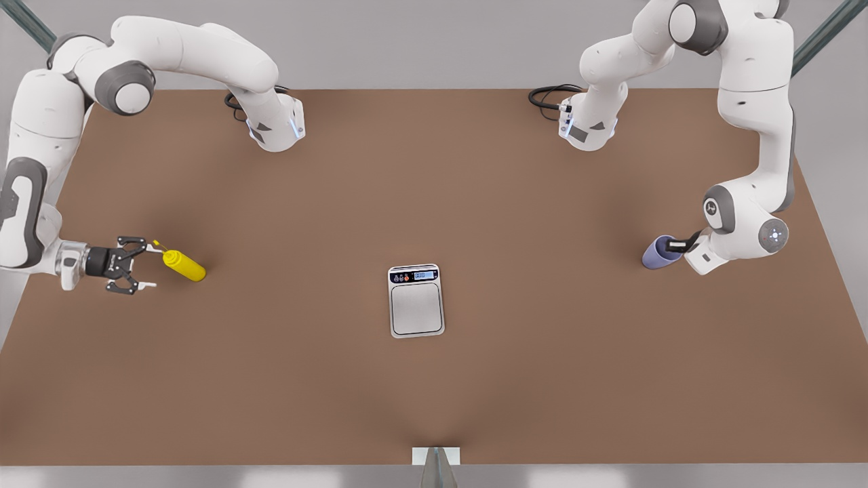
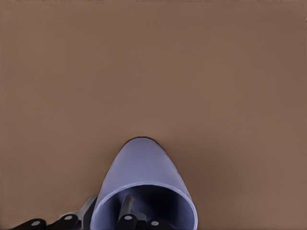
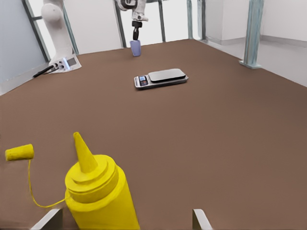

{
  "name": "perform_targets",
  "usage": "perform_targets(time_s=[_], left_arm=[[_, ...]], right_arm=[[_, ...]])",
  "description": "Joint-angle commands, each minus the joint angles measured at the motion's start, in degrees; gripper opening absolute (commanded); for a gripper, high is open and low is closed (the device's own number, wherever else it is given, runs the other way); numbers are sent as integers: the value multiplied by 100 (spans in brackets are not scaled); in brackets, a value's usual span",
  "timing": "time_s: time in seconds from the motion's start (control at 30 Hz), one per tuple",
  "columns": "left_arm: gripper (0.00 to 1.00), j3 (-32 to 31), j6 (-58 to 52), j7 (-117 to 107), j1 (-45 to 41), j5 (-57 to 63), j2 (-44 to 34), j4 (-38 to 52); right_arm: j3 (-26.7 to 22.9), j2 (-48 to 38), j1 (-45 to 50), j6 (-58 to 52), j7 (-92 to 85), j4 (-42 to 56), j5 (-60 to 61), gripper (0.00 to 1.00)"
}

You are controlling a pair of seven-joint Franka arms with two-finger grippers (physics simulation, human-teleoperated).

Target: Move cup to the weight, pick up sauce bottle, pour sauce

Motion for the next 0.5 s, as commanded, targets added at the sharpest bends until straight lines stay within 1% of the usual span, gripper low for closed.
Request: perform_targets(time_s=[0.0,0.17,0.2,0.23,0.3,0.33,0.37,0.4,0.43,0.47], left_arm=[[22,1,99,201,-5,-16,-9,7],[21,-7,-24,-168,-224,-24,-97,157],[21,1,-304,-465,-426,-24,-290,297],[21,-7,-674,-1204,-927,-24,-370,596],[21,-569,-1078,-2039,-1016,-51,-194,1351],[21,-921,-1447,-2478,-1016,-51,-45,1844],[21,-1229,-1518,-2892,-1025,-51,-27,2055],[21,-1606,-1518,-3357,-1025,-60,166,2371],[21,-1958,-1518,-4104,-1033,-16,526,2810],[21,-2161,-1518,-4815,-1199,19,886,3337]], right_arm=[[1,33,-12,-103,-3284,-32,12,100],[10,147,-126,-103,-3284,-85,56,100],[10,165,-135,-112,-3293,-85,56,100],[10,174,-152,-112,-3284,-85,56,100],[1,226,-161,-112,-3293,-94,56,100],[1,262,-170,-112,-3293,-94,56,100],[10,279,-179,-112,-3301,-103,56,100],[10,297,-179,-112,-3301,-147,56,100],[1,297,-179,-112,-3301,-243,56,100],[1,297,-187,-112,-3301,-261,56,100]])
